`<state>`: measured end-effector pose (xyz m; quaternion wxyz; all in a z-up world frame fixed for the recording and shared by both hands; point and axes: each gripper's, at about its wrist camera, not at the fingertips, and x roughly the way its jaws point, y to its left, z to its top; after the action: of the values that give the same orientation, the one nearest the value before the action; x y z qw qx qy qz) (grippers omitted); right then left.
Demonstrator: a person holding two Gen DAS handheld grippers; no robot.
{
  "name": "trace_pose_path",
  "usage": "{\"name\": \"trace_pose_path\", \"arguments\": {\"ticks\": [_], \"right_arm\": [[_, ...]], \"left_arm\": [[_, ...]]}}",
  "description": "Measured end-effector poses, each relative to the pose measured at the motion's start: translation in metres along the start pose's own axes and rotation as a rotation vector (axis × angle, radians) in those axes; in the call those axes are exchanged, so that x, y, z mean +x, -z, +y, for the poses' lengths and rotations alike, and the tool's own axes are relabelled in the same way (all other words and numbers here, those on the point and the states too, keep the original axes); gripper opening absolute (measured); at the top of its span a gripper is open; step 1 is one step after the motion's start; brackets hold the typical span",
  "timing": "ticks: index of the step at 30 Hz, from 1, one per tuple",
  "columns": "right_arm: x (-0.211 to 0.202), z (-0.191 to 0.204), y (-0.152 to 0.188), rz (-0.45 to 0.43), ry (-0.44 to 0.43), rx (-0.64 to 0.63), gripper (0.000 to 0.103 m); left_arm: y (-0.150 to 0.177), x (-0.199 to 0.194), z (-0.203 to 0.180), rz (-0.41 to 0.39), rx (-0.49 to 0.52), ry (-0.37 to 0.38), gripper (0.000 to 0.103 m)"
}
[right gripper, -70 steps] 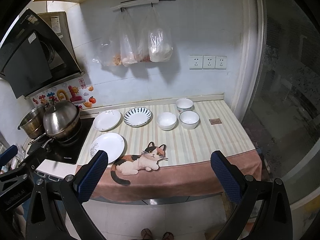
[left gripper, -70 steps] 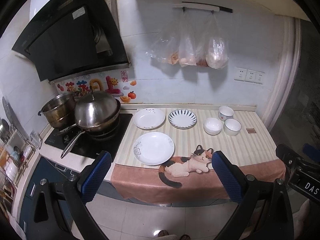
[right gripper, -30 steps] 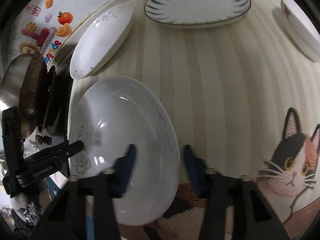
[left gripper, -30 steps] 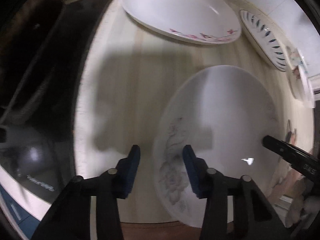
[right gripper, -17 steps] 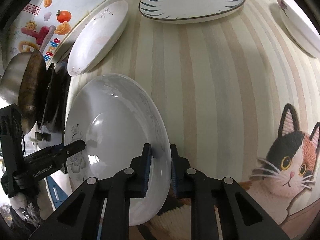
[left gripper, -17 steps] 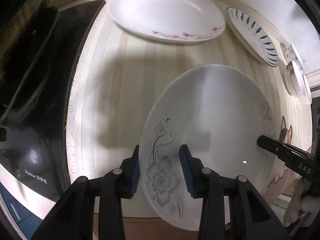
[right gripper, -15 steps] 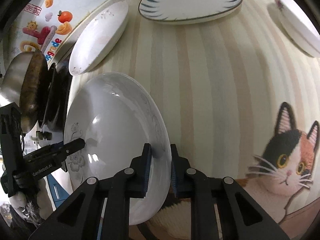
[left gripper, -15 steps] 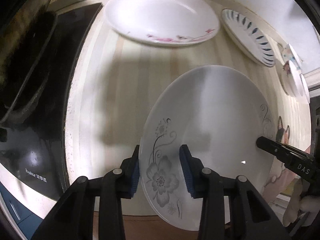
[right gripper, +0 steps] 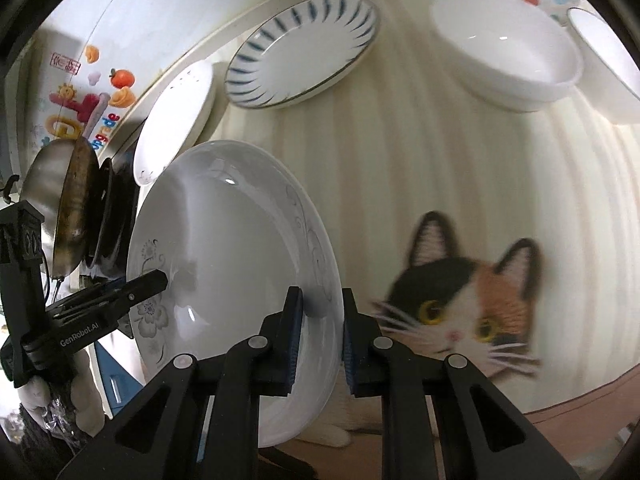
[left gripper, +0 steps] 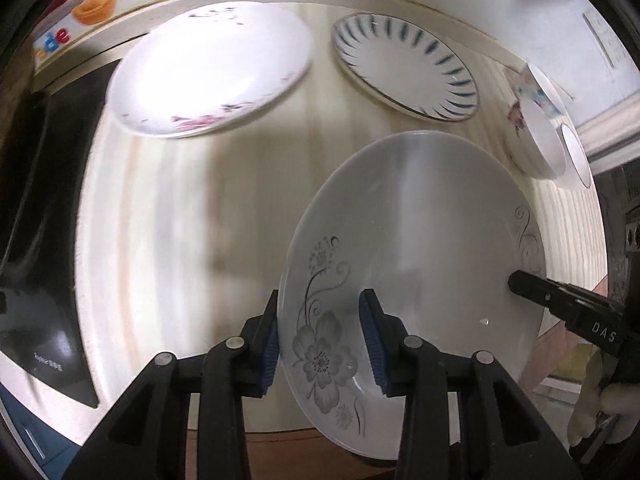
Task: Organize plates and bowls
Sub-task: 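Lift the grey-flower plate off the counter with both tools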
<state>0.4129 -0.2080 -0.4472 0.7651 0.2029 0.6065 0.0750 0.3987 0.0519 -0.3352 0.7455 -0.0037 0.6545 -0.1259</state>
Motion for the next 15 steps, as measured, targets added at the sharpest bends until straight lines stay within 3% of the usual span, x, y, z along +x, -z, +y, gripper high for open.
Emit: {"name": "trace_pose_path", "arguments": {"ticks": [6,15], "right_arm": [[-0.006,-0.035,-0.004,0.002,0.017,0.028,0.02],[0.008,-0.058,-0.012,0.031,0.024,0.038,0.02]], "left_arm": [[-0.005,0.018,-0.019,0.022,0.01,0.005,0.034],[-0.013,0.042,-0.03,0.056,-0.006,-0.013,0.034]]}}
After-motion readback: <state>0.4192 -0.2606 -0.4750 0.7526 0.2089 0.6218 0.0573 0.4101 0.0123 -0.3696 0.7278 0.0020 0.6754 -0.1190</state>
